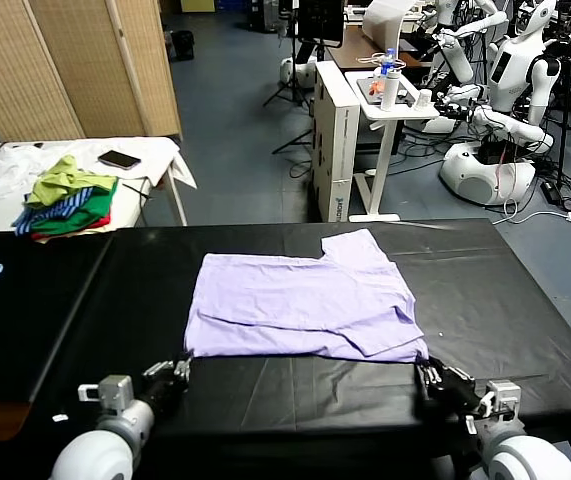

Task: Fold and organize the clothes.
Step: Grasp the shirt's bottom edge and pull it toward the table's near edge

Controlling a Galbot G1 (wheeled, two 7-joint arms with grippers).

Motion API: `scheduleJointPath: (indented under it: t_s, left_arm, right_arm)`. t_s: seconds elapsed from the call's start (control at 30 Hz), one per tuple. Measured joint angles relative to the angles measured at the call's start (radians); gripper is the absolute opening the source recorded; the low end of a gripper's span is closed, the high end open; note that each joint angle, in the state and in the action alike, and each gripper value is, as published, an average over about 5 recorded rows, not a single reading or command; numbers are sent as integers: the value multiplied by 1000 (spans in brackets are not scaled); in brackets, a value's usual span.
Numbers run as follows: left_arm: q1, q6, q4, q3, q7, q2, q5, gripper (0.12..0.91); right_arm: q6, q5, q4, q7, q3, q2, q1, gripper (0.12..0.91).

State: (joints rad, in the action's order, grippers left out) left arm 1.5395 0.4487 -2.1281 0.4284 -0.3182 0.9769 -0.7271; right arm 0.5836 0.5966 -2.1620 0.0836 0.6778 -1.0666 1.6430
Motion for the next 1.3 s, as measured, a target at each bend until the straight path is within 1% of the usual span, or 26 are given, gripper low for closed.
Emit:
scheduleJointPath:
  t_s: [0.13, 0.33, 0.6, 0.8, 0.9, 0.97, 1.0, 1.03, 1.07, 1.17, 1.2, 1.23, 1.27, 1.3]
  left_arm:
    - [31, 13, -29, 17, -24, -14, 15, 144]
    - [114, 29, -79, 52, -48, -30, 56, 144]
    - [269, 53, -156, 99, -87, -2, 108, 144]
    - [364, 53, -207, 129, -93, 30, 133, 144]
    - [385, 50, -217, 138, -96, 41, 140, 144]
    - [393, 50, -222, 142, -101, 46, 142, 145]
    - [397, 51, -225, 144, -104, 48, 142, 157]
    - [401, 51, -229, 147, -106, 49, 142, 168]
    - [405, 51, -233, 148, -108, 50, 142, 199]
    - [417, 53, -243, 154, -112, 51, 136, 354]
    - [421, 55, -247, 157, -113, 51, 132, 430]
    - [425, 57, -250, 160, -114, 50, 126, 487]
    - [429, 60, -254, 164, -115, 49, 120, 544]
    - [433, 64, -259, 167, -117, 48, 114, 620]
  right_arm:
    - [46, -6, -46, 13, 15, 11, 42, 143]
    - [96, -15, -107, 12, 28, 34, 109, 143]
    - [133, -19, -149, 18, 16, 78, 156, 143]
    - [147, -19, -153, 31, -2, 88, 149, 143]
    - [152, -19, -164, 36, -2, 89, 153, 168]
    - [153, -19, -172, 37, 2, 90, 160, 236]
    - [153, -19, -177, 38, 5, 91, 164, 284]
    - [153, -19, -182, 38, 8, 91, 169, 351]
    - [153, -19, -188, 39, 11, 91, 175, 408]
    - [153, -17, -208, 39, 22, 91, 193, 598]
    - [153, -15, -216, 39, 27, 91, 199, 655]
    - [153, -11, -225, 40, 32, 91, 205, 727]
    - [153, -5, -235, 40, 38, 91, 210, 780]
    - [153, 3, -244, 40, 45, 92, 212, 820]
